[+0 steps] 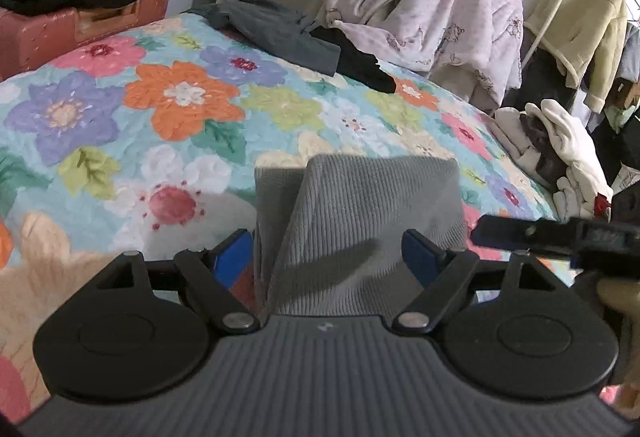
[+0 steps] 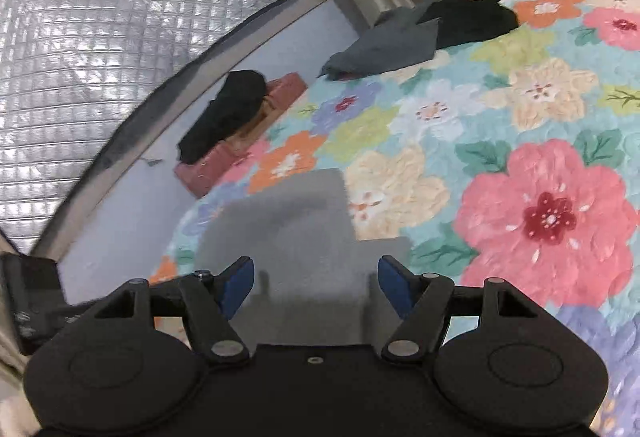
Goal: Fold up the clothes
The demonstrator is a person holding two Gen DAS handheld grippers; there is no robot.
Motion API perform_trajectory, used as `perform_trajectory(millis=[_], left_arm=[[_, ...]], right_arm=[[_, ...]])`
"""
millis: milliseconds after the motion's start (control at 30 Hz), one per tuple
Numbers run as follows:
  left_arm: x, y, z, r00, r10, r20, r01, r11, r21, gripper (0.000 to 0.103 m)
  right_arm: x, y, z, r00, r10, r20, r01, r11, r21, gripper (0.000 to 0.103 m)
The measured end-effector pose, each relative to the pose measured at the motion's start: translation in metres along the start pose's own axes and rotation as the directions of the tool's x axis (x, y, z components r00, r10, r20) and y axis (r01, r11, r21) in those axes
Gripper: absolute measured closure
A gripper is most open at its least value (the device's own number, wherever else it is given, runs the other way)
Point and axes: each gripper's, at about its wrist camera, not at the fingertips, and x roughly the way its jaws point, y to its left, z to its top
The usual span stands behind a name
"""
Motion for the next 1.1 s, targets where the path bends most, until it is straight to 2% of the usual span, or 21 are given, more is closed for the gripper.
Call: perform_trajectory(millis=[67,100,133,167,233,333,400,433,467,567,600,633,667,700,733,767,800,867,933,1000,1100], left_arm=[[0.011,-0.001,0.007,1.000,0.003,-0.012,-0.002,1.000,0.022,0.023],[0.015,-0.002,0.009,1.000,0.002,-0.015,-0.002,0.999,0.034,0.023],[0.019,-0.003,0.011,1.000,0.009,-0.008,-0.009,0.999,0.047,0.023],[0.021,-0.005,0.012,1.000,0.021,0.004,-0.021,0.998,0.059,0.023],[0.027,-0.005,0.012,0.997,0.078,0.021,-0.079,0.995,0.065,0.023],[0.038,0.004,0.010,0.988,0.156,-0.009,-0.156,0.988,0.018,0.023],[0.045,0.010,0.008,0.981,0.192,-0.037,-0.192,0.981,0.002,0.022],[0.046,0.012,0.008,0.980,0.196,-0.044,-0.196,0.981,-0.001,0.021],[0.046,0.013,0.008,0.980,0.197,-0.044,-0.197,0.980,-0.004,0.021],[0.039,0.008,0.009,0.981,0.196,-0.005,-0.196,0.980,0.015,0.022],[0.035,0.006,0.009,0.980,0.199,0.017,-0.199,0.980,0.025,0.022],[0.030,0.003,0.011,0.983,0.181,0.039,-0.182,0.983,0.030,0.023],[0.025,0.001,0.012,0.986,0.152,0.062,-0.154,0.987,0.033,0.025],[0.019,-0.002,0.013,0.989,0.123,0.084,-0.127,0.991,0.037,0.032],[0.015,-0.004,0.015,0.994,0.071,0.089,-0.075,0.997,0.035,0.051],[0.012,-0.005,0.017,0.996,0.007,0.084,-0.010,1.000,0.030,0.056],[0.009,-0.006,0.019,0.995,-0.057,0.081,0.055,0.998,0.024,0.056],[0.010,-0.012,0.019,0.992,-0.107,0.066,0.104,0.993,0.049,0.057],[0.021,-0.014,0.018,0.994,-0.106,0.023,0.104,0.992,0.074,0.057],[0.039,-0.012,0.017,0.998,-0.043,-0.045,0.046,0.996,0.077,0.057],[0.061,-0.006,0.018,0.992,0.012,-0.124,-0.003,0.998,0.068,0.059]], right_arm=[[0.016,-0.008,0.001,1.000,-0.012,-0.004,0.012,1.000,-0.010,0.029],[0.027,-0.012,0.005,0.999,0.022,-0.030,-0.023,1.000,-0.007,0.029],[0.038,-0.016,0.008,0.997,0.058,-0.056,-0.058,0.998,0.001,0.043],[0.045,-0.019,0.007,0.992,0.097,-0.076,-0.094,0.995,0.045,0.068],[0.053,-0.032,0.011,0.989,0.118,-0.092,-0.102,0.982,0.160,0.070],[0.052,-0.041,0.008,0.993,0.067,-0.100,-0.049,0.983,0.177,0.072],[0.052,-0.045,0.003,0.994,0.010,-0.109,0.008,0.987,0.159,0.064],[0.049,-0.045,0.001,0.995,-0.016,-0.103,0.031,0.988,0.151,0.053],[0.044,-0.039,0.000,0.995,-0.047,-0.087,0.057,0.991,0.119,0.042],[0.025,-0.016,-0.003,0.990,-0.139,-0.012,0.139,0.990,-0.011,0.043],[0.016,-0.003,-0.005,0.986,-0.162,0.036,0.165,0.982,-0.096,0.043],[0.011,0.009,-0.007,0.988,-0.143,0.062,0.152,0.969,-0.192,0.043],[0.006,0.022,-0.008,0.989,-0.122,0.085,0.141,0.947,-0.287,0.057],[0.002,0.035,-0.010,0.991,-0.099,0.095,0.128,0.916,-0.381,0.074],[0.005,0.047,-0.010,0.996,-0.083,0.044,0.094,0.877,-0.471,0.102],[0.008,0.055,-0.009,0.996,-0.088,0.031,0.091,0.851,-0.517,0.097],[0.011,0.062,-0.008,0.996,-0.085,0.024,0.084,0.832,-0.548,0.097],[0.021,0.061,-0.001,0.996,-0.089,0.017,0.083,0.828,-0.555,0.097],[0.033,0.053,0.002,0.993,-0.113,0.014,0.101,0.819,-0.565,0.092],[0.048,0.043,0.008,0.989,-0.149,-0.010,0.118,0.818,-0.563,0.092],[0.059,0.029,0.012,0.987,-0.159,-0.033,0.122,0.861,-0.493,0.092]])
